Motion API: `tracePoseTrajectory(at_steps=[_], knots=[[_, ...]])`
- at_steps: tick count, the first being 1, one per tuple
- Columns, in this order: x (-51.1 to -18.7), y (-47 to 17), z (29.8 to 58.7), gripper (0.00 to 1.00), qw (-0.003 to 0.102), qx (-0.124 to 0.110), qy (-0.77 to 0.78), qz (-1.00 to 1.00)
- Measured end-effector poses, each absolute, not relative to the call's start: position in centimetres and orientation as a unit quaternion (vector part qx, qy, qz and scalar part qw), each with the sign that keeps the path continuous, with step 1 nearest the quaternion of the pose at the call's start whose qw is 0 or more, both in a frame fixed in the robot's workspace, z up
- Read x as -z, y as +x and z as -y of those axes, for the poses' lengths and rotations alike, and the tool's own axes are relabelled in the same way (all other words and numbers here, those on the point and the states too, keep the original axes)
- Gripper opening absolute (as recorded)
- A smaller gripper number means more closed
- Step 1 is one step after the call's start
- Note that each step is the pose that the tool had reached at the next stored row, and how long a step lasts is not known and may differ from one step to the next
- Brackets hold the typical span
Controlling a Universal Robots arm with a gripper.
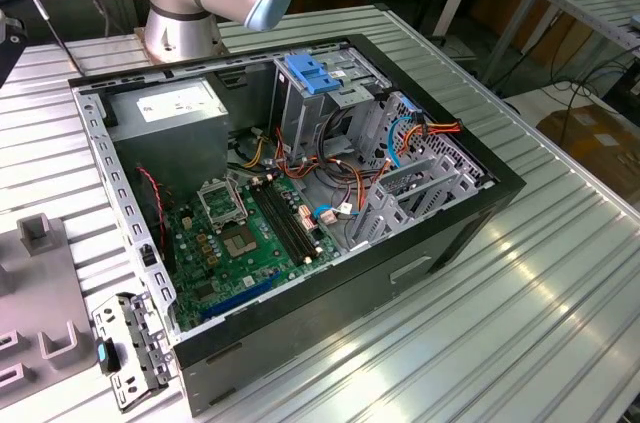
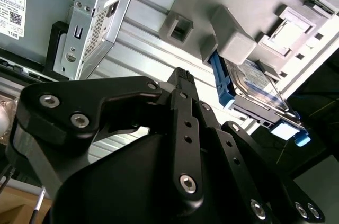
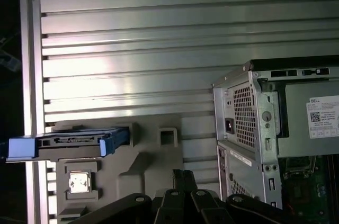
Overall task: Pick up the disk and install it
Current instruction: 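Reach for the disk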
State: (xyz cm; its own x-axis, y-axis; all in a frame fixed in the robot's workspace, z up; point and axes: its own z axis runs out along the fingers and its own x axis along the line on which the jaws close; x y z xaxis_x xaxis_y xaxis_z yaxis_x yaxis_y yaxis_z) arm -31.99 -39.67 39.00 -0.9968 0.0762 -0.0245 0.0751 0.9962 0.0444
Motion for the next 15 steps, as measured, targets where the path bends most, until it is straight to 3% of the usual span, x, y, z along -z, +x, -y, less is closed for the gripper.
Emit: tracePoseTrajectory(at_steps=[15], knots=[[-38.9,-33.9,39.7,0.11,0.013,-0.022,0.038,-0.999]])
